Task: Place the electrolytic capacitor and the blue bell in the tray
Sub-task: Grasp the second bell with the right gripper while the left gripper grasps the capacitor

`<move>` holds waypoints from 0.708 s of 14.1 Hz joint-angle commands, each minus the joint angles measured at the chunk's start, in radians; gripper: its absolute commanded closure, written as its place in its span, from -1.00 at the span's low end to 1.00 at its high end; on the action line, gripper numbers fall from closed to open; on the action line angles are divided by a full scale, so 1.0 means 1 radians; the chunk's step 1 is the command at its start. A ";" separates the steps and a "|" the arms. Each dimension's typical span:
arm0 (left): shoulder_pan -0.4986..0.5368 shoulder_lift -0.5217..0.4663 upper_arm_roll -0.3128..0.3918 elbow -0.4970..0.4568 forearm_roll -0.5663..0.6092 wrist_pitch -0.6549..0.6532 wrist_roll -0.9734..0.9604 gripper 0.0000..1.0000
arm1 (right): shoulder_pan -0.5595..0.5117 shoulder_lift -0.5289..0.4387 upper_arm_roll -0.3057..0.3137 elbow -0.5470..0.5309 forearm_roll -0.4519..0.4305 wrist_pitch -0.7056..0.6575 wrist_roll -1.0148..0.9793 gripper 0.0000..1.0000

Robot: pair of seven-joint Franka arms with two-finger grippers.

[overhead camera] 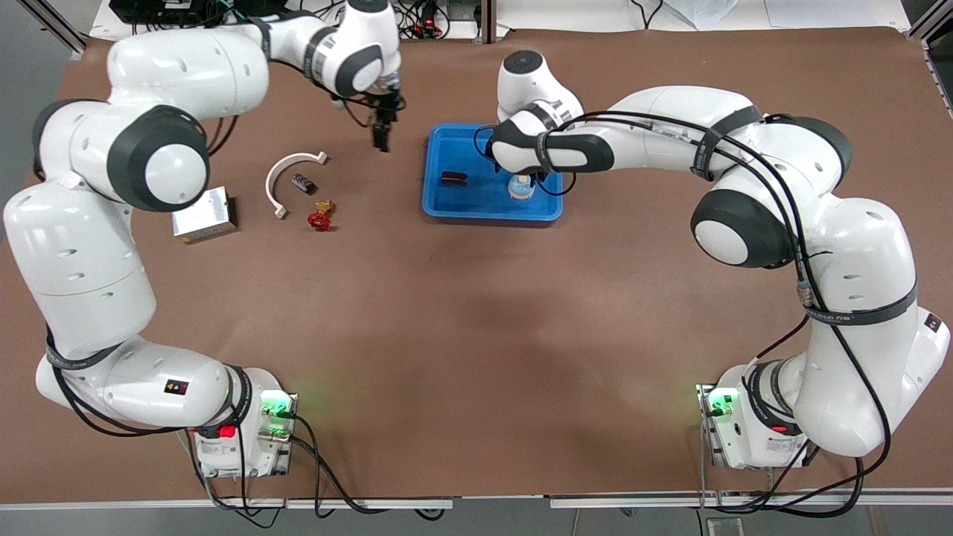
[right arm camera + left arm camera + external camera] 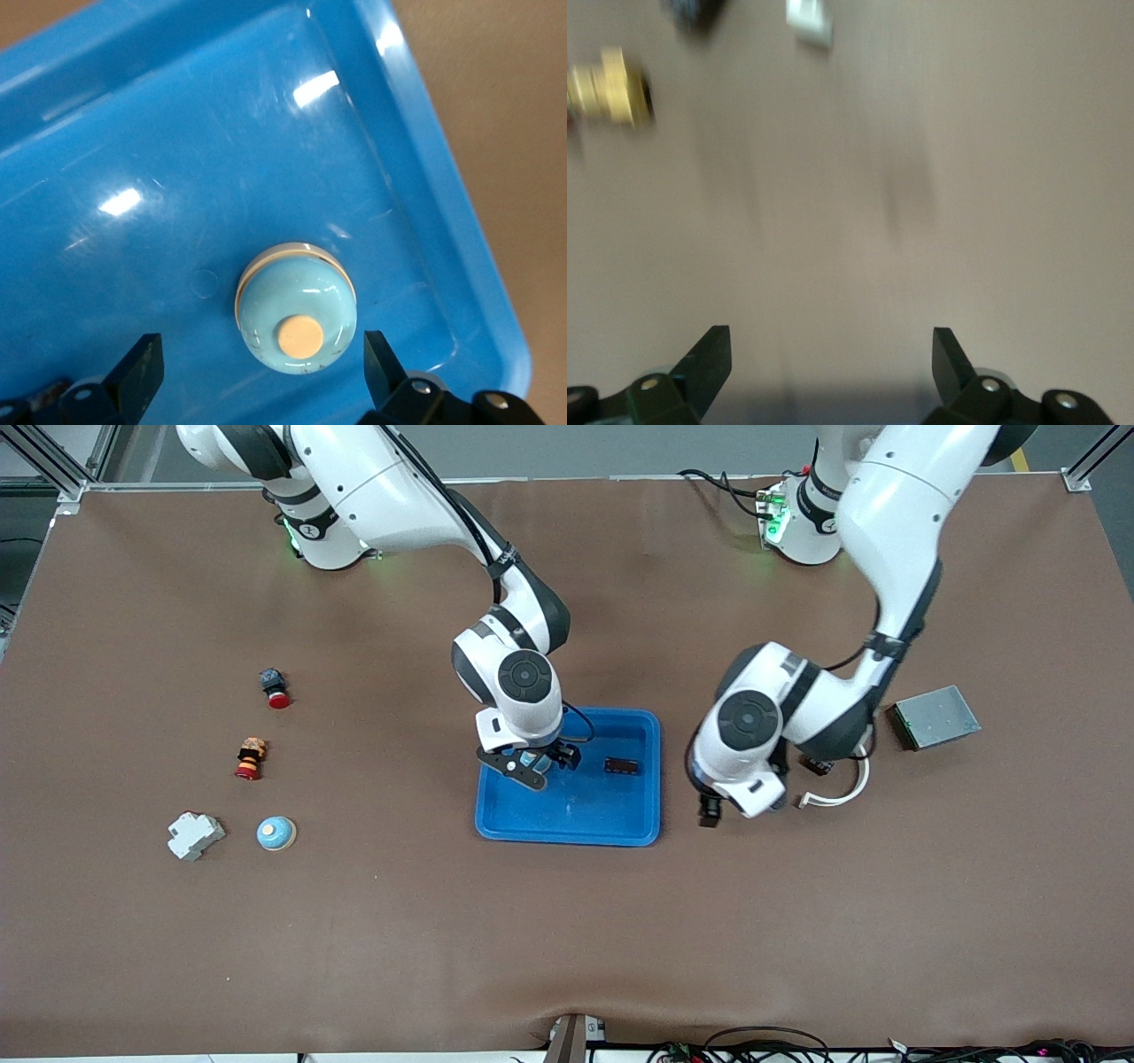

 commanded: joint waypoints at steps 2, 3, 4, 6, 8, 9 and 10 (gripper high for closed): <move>0.107 -0.025 -0.002 -0.035 0.067 -0.076 0.182 -1.00 | -0.091 -0.054 -0.002 0.021 0.010 -0.117 -0.233 -1.00; 0.125 -0.031 -0.002 -0.044 0.069 -0.088 0.236 -1.00 | -0.131 -0.073 0.000 0.017 0.012 -0.140 -0.294 -1.00; 0.130 -0.045 -0.001 -0.061 0.075 -0.114 0.280 -1.00 | -0.156 -0.096 0.000 0.004 0.012 -0.146 -0.323 -1.00; 0.176 -0.080 -0.004 -0.113 0.086 -0.127 0.340 -1.00 | -0.202 -0.148 -0.002 -0.038 0.009 -0.146 -0.381 -1.00; 0.207 -0.123 -0.004 -0.197 0.089 -0.124 0.443 -1.00 | -0.242 -0.206 -0.006 -0.096 0.007 -0.154 -0.514 -1.00; 0.225 -0.140 -0.007 -0.231 0.089 -0.117 0.489 -1.00 | -0.274 -0.237 -0.005 -0.131 0.004 -0.154 -0.577 -1.00; 0.239 -0.152 -0.012 -0.259 0.089 -0.111 0.514 -1.00 | -0.303 -0.268 -0.006 -0.169 0.000 -0.151 -0.645 -1.00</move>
